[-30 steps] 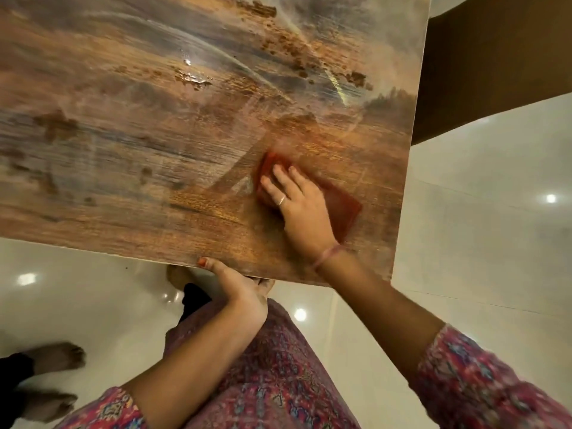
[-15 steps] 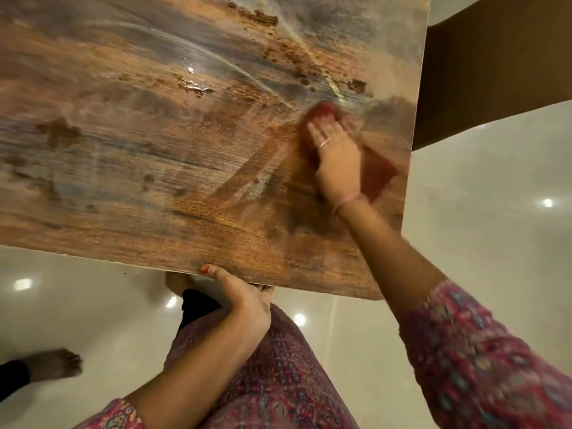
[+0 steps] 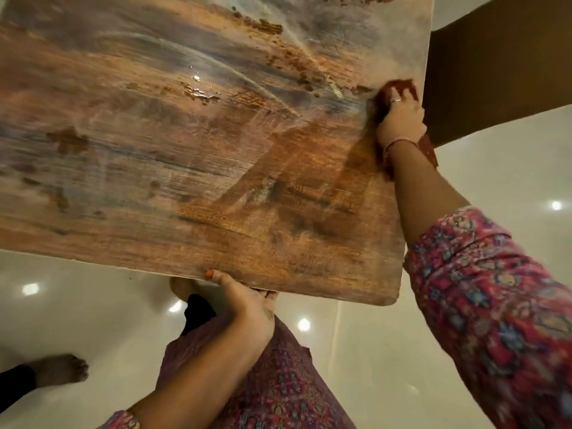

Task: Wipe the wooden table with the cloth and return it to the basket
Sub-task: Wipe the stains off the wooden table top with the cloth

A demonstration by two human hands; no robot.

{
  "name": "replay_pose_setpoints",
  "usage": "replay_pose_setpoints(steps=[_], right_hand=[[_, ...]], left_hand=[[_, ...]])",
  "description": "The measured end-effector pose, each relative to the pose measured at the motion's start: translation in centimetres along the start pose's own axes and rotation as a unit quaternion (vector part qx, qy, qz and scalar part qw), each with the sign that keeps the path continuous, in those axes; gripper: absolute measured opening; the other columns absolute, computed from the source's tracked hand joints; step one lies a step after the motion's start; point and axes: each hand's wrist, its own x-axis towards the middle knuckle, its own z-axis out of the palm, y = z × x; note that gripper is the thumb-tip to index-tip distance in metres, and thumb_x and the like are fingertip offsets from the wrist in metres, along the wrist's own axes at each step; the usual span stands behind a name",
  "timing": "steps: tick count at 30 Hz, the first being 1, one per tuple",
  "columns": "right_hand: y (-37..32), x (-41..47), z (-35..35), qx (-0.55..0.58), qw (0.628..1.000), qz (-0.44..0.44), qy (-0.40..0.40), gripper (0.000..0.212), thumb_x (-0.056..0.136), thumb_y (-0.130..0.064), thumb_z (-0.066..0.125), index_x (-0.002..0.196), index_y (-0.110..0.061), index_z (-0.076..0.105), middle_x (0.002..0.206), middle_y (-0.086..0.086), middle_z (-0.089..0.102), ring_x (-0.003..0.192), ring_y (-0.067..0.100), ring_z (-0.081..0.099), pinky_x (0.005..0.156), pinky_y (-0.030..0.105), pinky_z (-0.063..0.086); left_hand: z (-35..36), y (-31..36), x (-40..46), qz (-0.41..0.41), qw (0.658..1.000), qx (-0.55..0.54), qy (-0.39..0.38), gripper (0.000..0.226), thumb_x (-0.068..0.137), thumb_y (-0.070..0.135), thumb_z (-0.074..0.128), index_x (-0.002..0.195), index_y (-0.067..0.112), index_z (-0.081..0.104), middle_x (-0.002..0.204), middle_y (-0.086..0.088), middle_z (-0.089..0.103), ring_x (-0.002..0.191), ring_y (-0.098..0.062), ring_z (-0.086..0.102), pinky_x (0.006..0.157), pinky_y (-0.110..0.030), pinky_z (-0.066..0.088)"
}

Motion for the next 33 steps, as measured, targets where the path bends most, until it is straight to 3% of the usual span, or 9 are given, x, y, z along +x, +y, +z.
replay_pose_setpoints(steps=[3, 6, 10, 14, 17, 21, 25, 30, 33], right_hand=[[-3.3, -6.8, 2.8, 0.001, 0.984, -0.180, 0.017, 0.054, 0.098, -0.011, 0.037, 0.148, -0.029, 0.033, 0.158, 0.000, 0.026, 0.144, 0.023, 0.023, 0.114, 0.041, 0.023], [-3.7, -17.7, 5.9, -0.017, 0.897, -0.439, -0.041, 0.050, 0.094, -0.016, 0.040, 0.142, -0.032, 0.045, 0.152, -0.003, 0.039, 0.139, 0.023, 0.036, 0.102, 0.037, 0.032], [-1.0, -16.8, 5.5, -0.055, 0.813, -0.576, -0.069, 0.048, 0.094, -0.014, 0.044, 0.139, -0.030, 0.049, 0.147, -0.002, 0.046, 0.135, 0.023, 0.043, 0.103, 0.039, 0.036], [2.7, -5.7, 2.6, -0.015, 0.980, -0.196, 0.028, 0.064, 0.087, -0.001, 0.050, 0.142, -0.032, 0.045, 0.152, -0.002, 0.038, 0.138, 0.028, 0.035, 0.109, 0.050, 0.033], [2.8, -4.4, 1.6, 0.044, 0.998, 0.016, 0.051, 0.060, 0.093, -0.005, 0.045, 0.146, -0.031, 0.038, 0.156, -0.003, 0.030, 0.139, 0.029, 0.027, 0.110, 0.055, 0.028], [-0.6, -13.6, 5.2, 0.001, 0.988, -0.152, 0.022, 0.061, 0.092, -0.006, 0.043, 0.147, -0.030, 0.036, 0.157, -0.001, 0.029, 0.137, 0.030, 0.028, 0.098, 0.051, 0.031], [0.5, -17.5, 4.8, -0.075, 0.919, -0.387, -0.025, 0.050, 0.093, -0.021, 0.035, 0.142, -0.026, 0.046, 0.149, 0.002, 0.043, 0.128, 0.032, 0.046, 0.085, 0.045, 0.038], [1.6, -1.5, 1.2, -0.045, 0.997, -0.064, 0.013, 0.054, 0.097, -0.010, 0.040, 0.148, -0.030, 0.033, 0.156, 0.000, 0.028, 0.137, 0.033, 0.027, 0.105, 0.059, 0.029], [-2.4, -0.9, 1.0, -0.002, 0.997, 0.073, 0.031, 0.050, 0.103, -0.016, 0.031, 0.150, -0.030, 0.027, 0.159, -0.003, 0.019, 0.142, 0.031, 0.019, 0.110, 0.056, 0.023]], left_hand=[[0.3, -0.1, -0.1, -0.002, 1.000, -0.011, 0.009, 0.080, 0.085, 0.076, 0.028, 0.150, 0.031, 0.019, 0.152, -0.006, 0.034, 0.133, -0.029, 0.041, 0.105, -0.050, 0.039], [0.4, 0.0, -0.4, -0.013, 1.000, -0.021, 0.004, 0.079, 0.086, 0.075, 0.030, 0.150, 0.028, 0.022, 0.150, -0.007, 0.037, 0.132, -0.029, 0.042, 0.108, -0.049, 0.036], [0.3, -0.1, -0.2, -0.026, 0.999, -0.021, -0.008, 0.083, 0.085, 0.075, 0.029, 0.150, 0.025, 0.023, 0.151, -0.008, 0.036, 0.134, -0.029, 0.040, 0.113, -0.048, 0.030], [0.1, -0.2, 0.0, -0.019, 1.000, -0.009, -0.007, 0.083, 0.084, 0.077, 0.027, 0.151, 0.027, 0.020, 0.150, -0.008, 0.037, 0.132, -0.029, 0.043, 0.111, -0.050, 0.033], [0.1, -0.2, 0.0, -0.011, 1.000, -0.010, -0.005, 0.082, 0.085, 0.077, 0.026, 0.151, 0.029, 0.019, 0.151, -0.007, 0.035, 0.134, -0.029, 0.041, 0.111, -0.051, 0.032], [0.3, -0.2, 0.1, -0.005, 1.000, -0.007, 0.007, 0.080, 0.084, 0.077, 0.026, 0.151, 0.033, 0.018, 0.152, -0.005, 0.035, 0.134, -0.028, 0.040, 0.111, -0.051, 0.033], [0.2, -0.1, -0.2, -0.016, 1.000, -0.006, -0.003, 0.081, 0.085, 0.077, 0.025, 0.151, 0.029, 0.020, 0.153, -0.007, 0.033, 0.136, -0.028, 0.038, 0.113, -0.048, 0.030], [0.1, -0.1, -0.2, -0.026, 1.000, 0.002, -0.011, 0.084, 0.085, 0.077, 0.023, 0.151, 0.025, 0.018, 0.154, -0.009, 0.030, 0.137, -0.028, 0.035, 0.115, -0.047, 0.026], [-0.1, 0.0, -0.2, -0.019, 1.000, 0.004, -0.007, 0.083, 0.085, 0.077, 0.024, 0.151, 0.027, 0.018, 0.153, -0.008, 0.031, 0.136, -0.028, 0.037, 0.114, -0.047, 0.027]])
